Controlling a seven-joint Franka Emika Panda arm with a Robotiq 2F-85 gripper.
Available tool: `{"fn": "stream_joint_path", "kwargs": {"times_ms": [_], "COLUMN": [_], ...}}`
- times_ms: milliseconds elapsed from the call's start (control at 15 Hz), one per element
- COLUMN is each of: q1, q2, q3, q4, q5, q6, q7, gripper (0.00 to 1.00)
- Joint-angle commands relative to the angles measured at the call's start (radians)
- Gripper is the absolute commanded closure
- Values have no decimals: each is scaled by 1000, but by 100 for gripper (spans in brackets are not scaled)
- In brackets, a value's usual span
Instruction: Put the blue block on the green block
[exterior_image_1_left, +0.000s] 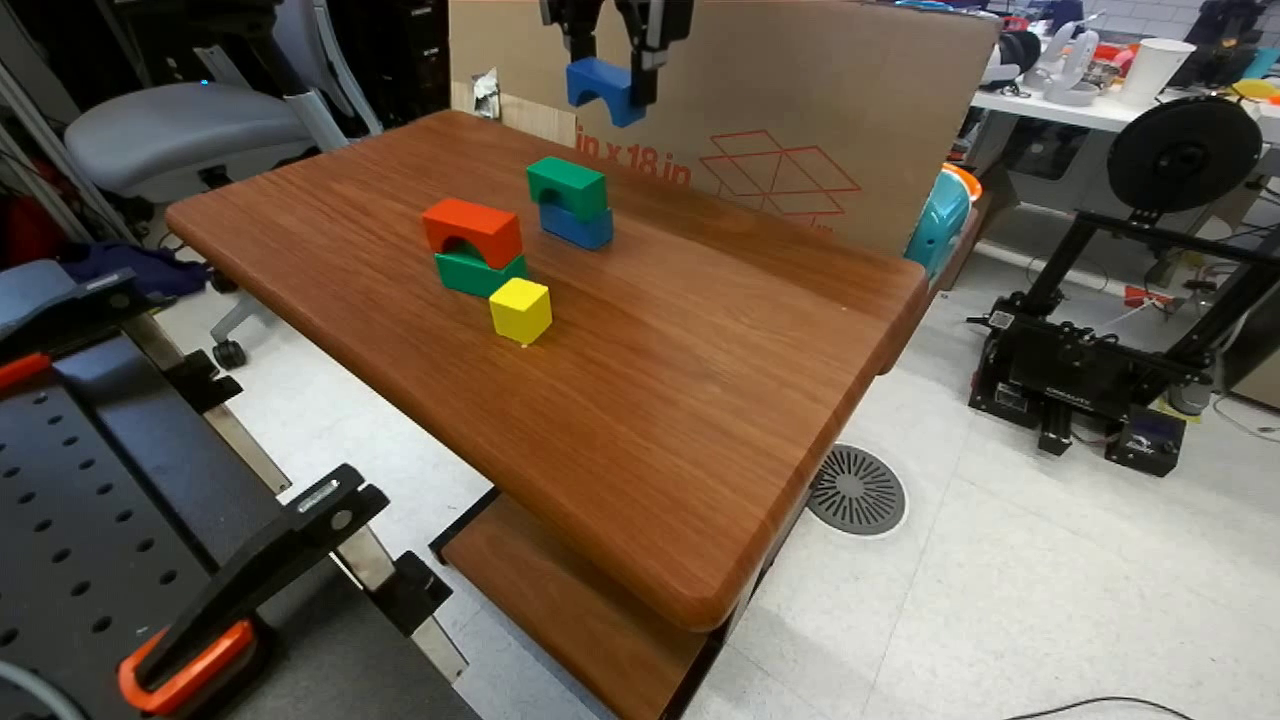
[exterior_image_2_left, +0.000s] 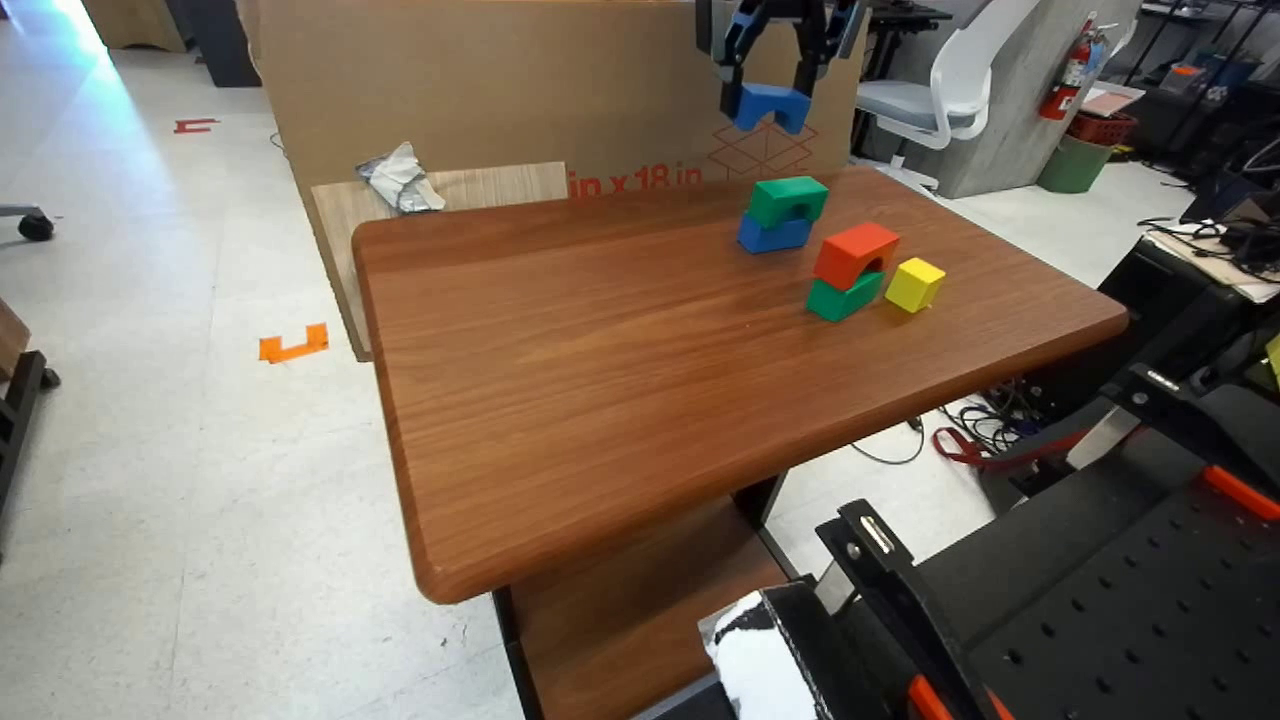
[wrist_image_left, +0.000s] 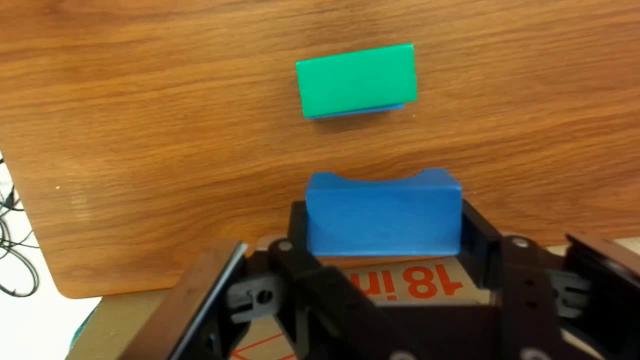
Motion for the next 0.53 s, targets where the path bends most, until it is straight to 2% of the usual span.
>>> {"fn": "stream_joint_path", "kwargs": {"times_ms": [0,467], "q1": [7,31], "q2": [-34,-22], "q3": [7,0], "q4": [-34,-16], "q5": [-15,-42], "q6": [-44,-118], "q7": [-17,8], "gripper": [55,55]}}
